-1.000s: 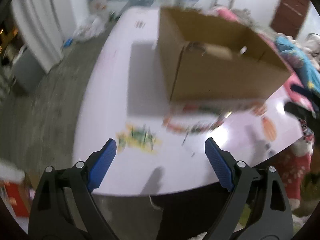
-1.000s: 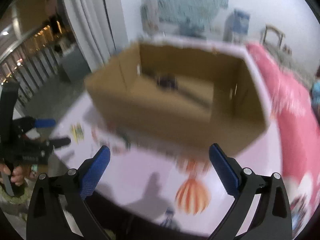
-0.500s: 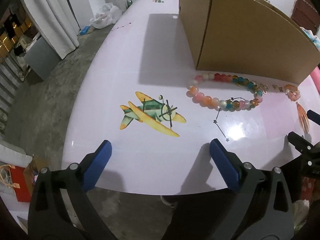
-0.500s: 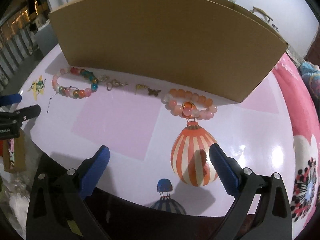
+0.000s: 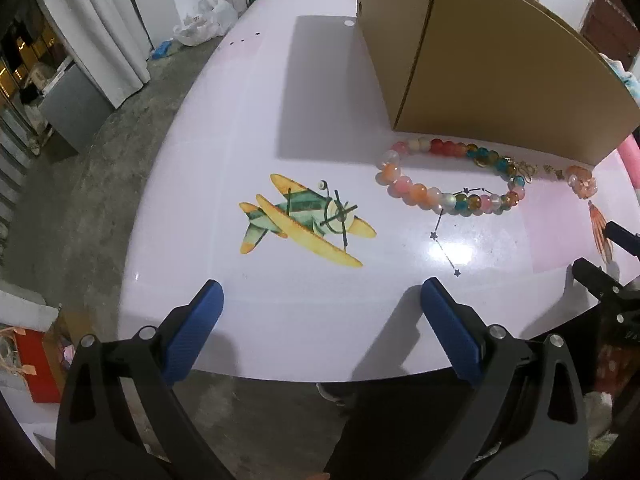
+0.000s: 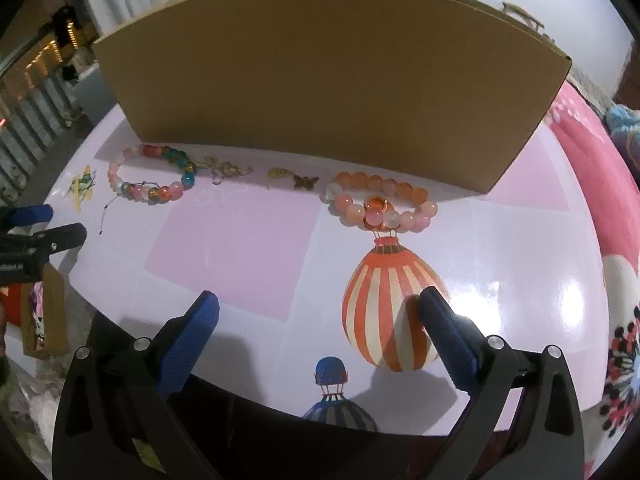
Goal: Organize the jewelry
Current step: 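Withdraw both grippers from the box back toward the bracelets, then close the right gripper on the multicolour bead bracelet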
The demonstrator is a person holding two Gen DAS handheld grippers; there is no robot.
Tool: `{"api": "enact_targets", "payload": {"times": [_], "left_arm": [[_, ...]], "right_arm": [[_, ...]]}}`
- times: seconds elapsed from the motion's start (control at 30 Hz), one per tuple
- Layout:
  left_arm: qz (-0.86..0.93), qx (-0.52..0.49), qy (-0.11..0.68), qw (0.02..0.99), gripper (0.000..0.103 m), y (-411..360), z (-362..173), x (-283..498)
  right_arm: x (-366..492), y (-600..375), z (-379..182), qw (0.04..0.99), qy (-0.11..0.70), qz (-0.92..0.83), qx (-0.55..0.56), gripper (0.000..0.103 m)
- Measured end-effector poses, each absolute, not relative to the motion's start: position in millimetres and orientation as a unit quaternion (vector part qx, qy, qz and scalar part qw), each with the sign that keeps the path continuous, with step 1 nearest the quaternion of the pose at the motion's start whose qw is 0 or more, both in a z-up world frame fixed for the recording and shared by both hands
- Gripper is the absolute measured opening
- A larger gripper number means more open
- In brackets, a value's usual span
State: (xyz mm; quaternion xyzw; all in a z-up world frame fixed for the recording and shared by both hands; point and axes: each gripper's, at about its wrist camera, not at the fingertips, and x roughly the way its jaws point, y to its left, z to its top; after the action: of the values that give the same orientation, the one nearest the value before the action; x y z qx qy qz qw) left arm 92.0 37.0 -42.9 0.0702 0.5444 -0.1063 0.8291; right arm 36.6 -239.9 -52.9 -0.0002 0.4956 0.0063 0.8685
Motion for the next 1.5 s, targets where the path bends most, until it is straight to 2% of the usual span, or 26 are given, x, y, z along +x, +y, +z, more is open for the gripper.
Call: {"api": "enact_targets", "payload": {"times": [0.2,0.43,0.53,0.6,0.9,1.1,1.5], "left_arm": [[-0.121,0.080,0.529,0.836,0.096,36.8,-43.7,87.4],[-0.159,0.071,0.459,0.871,0.095,40.7,-23.4,79.9],[-0.183,0.056,0.433,0.881,0.093,37.9,-13.3,85.5],[-0.201,0.052,0.421,0.883,0.082,33.6,-9.8,90.5],[-0.227,0.027,0.445,0.866,0.049,25.7,-23.1,120.0],[-0.235,0.036,0.466,0.852,0.043,17.2,-31.7,134.4],[-0.226,0.094,0.467,0.850,0.039,-0.4,-38.8,135.3]], "right_arm": [[34.3,-252.7,-46.4,0.868,0.495,0.028,0.020,0.097],[25.3,-244.8,-12.5,0.894,0.426,0.101,0.098,0.096],[32.1,-238.5,-10.3,0.888,0.419,0.132,0.136,0.088],[51.3,-238.3,-9.9,0.879,0.428,0.143,0.156,0.080],[84.0,-228.4,-28.8,0.847,0.471,0.133,0.209,0.047],[90.2,-222.4,-37.8,0.841,0.488,0.108,0.209,0.035],[101.1,-197.9,-40.2,0.842,0.505,0.087,0.169,0.025]]}}
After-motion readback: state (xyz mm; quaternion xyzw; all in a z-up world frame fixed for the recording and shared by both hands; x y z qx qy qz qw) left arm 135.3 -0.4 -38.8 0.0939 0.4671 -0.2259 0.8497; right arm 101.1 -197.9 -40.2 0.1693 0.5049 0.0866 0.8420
